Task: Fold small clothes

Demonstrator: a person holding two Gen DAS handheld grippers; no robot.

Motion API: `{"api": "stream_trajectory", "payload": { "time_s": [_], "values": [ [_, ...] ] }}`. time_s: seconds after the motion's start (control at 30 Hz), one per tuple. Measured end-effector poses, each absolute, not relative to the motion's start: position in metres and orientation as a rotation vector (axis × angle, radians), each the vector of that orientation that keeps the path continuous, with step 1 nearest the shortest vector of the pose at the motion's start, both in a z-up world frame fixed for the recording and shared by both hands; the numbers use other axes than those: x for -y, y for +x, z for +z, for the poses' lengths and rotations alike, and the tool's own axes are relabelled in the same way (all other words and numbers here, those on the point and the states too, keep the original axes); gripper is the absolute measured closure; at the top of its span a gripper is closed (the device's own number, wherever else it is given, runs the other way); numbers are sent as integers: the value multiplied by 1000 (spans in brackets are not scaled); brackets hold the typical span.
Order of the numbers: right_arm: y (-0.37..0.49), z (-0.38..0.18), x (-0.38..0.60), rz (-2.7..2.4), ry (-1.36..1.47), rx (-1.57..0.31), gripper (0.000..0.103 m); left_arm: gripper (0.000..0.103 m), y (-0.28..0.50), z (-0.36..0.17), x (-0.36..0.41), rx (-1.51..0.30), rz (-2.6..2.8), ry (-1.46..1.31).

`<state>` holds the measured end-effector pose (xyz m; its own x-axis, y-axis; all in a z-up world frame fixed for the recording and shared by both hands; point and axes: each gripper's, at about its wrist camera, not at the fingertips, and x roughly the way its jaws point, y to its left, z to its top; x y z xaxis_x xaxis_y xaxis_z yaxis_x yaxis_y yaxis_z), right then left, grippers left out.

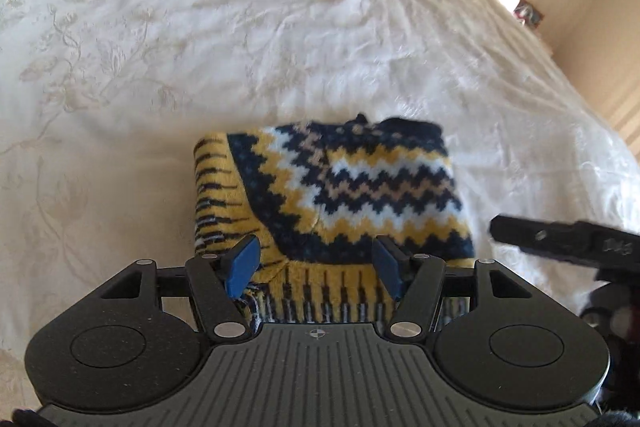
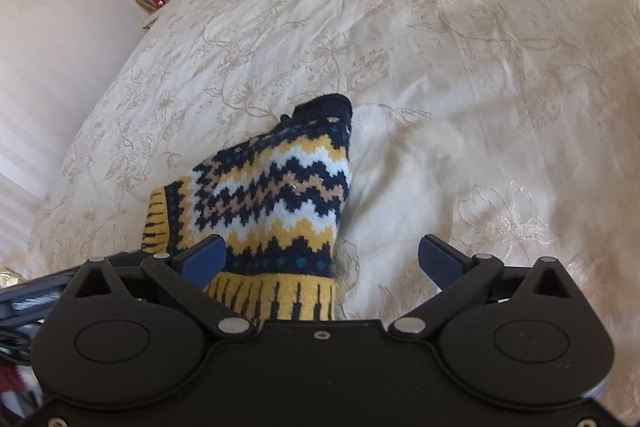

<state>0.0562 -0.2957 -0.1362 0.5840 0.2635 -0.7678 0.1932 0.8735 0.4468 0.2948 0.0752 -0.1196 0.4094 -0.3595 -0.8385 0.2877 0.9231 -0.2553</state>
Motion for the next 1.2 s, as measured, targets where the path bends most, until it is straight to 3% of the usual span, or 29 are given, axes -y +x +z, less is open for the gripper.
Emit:
{"api": "stream_trajectory", "payload": {
  "time_s": [0.5,0.7,0.93,1.2],
  "values": [
    [100,-152,283,72,508,-986,1,28,309,-156,-79,-1188,-331,7],
    [125,-196,278,26,416,-1170,1,10,316,-167,-87,-1238,-291,-52],
    [130,-208,274,32,389,-1196,0,1,318,-176,-90,-1255,-269,-79],
    [125,-199,287,57,445,-1147,0,1,325,-161,-89,-1213,-275,-40]
  ]
}}
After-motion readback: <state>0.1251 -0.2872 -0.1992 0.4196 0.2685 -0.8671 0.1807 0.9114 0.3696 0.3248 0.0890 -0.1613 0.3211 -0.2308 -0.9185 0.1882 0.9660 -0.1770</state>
